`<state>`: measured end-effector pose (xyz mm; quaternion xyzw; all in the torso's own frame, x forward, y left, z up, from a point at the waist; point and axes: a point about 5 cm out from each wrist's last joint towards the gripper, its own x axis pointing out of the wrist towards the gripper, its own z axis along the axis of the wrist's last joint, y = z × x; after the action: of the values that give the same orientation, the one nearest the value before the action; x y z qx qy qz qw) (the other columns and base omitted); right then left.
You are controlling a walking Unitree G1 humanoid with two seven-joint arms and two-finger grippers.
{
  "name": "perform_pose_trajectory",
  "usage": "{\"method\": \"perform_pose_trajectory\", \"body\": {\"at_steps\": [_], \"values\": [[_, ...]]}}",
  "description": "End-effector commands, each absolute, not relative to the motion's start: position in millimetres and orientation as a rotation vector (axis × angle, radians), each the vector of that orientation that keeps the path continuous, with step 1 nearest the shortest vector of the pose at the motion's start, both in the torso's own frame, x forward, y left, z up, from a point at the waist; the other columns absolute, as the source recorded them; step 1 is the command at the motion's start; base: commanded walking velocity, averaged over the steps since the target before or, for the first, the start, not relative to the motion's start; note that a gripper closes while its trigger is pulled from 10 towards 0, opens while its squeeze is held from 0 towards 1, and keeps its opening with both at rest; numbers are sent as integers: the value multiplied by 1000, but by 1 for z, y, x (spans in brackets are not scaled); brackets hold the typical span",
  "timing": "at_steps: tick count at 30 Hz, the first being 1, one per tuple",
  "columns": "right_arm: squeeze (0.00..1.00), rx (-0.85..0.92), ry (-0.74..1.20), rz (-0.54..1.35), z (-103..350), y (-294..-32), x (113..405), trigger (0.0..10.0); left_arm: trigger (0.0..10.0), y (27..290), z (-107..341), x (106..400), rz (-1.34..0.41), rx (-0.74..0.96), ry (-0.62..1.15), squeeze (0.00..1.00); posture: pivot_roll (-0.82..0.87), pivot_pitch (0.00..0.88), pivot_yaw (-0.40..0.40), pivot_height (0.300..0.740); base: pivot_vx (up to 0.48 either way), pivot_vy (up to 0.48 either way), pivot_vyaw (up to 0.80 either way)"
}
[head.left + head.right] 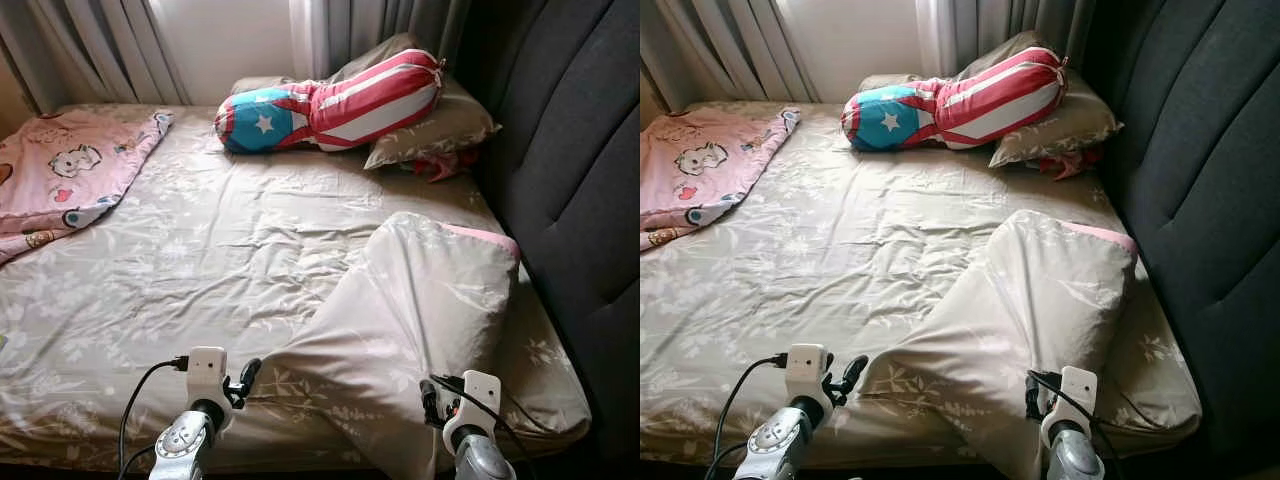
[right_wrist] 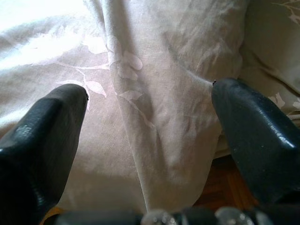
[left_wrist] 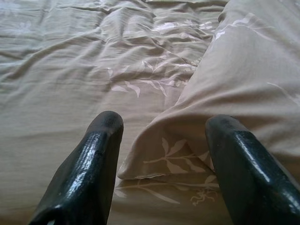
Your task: Clean up the room
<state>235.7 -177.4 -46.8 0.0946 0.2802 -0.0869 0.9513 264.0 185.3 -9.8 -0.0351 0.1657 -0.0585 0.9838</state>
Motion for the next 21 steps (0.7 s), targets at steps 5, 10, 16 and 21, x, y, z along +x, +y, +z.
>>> {"method": "perform_pose_trajectory", "body": {"at_steps": [5, 10, 16, 21], "values": [[0, 194, 561, -176, -45, -177, 238, 10000, 10000, 187, -10, 264, -115, -75, 341, 0, 4, 34, -23, 673, 288, 0, 0], [0, 194, 562, -176, -45, -177, 239, 10000, 10000, 187, -10, 265, -118, -72, 340, 0, 6, 31, -24, 673, 297, 0, 0], [0, 193, 563, -178, -44, -177, 240, 10000, 10000, 187, -10, 265, -118, -72, 337, 0, 9, 28, -25, 673, 311, 0, 0], [0, 192, 563, -179, -44, -177, 240, 10000, 10000, 187, -9, 265, -116, -72, 334, 0, 9, 28, -26, 673, 304, 0, 0]]}}
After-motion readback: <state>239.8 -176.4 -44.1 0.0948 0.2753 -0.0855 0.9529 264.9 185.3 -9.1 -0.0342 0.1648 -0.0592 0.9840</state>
